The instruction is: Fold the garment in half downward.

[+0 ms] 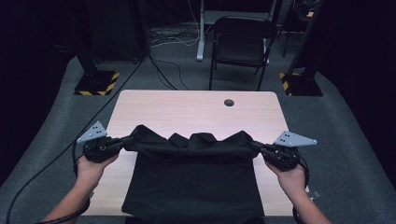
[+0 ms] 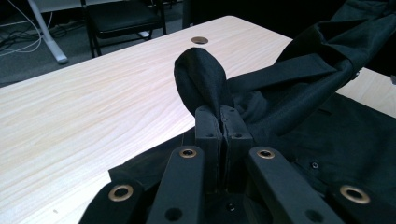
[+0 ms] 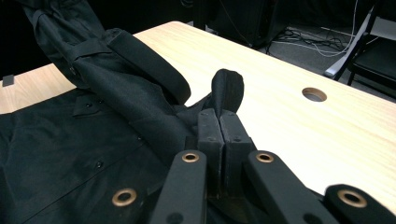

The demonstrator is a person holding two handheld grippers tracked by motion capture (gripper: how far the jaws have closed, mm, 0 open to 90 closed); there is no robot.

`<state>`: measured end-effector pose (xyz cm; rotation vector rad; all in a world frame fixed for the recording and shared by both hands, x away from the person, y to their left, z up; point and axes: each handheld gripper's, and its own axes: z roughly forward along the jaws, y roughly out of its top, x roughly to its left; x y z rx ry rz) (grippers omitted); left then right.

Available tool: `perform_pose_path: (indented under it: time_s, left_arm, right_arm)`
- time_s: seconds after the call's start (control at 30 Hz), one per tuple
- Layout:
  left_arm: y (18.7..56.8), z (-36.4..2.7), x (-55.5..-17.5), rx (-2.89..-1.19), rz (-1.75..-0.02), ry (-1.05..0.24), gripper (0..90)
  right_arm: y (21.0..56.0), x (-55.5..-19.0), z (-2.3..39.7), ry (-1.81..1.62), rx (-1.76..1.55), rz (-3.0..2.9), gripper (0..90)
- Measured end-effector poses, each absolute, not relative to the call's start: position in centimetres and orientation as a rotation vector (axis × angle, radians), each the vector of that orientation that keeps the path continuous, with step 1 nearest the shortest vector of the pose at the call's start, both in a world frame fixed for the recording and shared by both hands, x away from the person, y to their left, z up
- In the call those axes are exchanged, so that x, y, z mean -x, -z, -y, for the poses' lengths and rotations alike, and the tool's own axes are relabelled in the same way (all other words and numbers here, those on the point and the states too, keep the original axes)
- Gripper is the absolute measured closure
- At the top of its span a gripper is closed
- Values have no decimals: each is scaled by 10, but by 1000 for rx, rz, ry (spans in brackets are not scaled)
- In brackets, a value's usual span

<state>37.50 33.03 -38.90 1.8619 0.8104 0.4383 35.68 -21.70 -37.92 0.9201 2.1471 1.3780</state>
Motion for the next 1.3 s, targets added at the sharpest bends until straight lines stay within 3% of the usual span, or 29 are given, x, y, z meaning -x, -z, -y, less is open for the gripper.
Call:
perform_pose_path:
  time_s: [1.3]
  left_arm:
    - [430,-331,-338,-1909,-824,-355,871]
  right_arm:
    - [413,-326,215,-1358,-923,-2238,889]
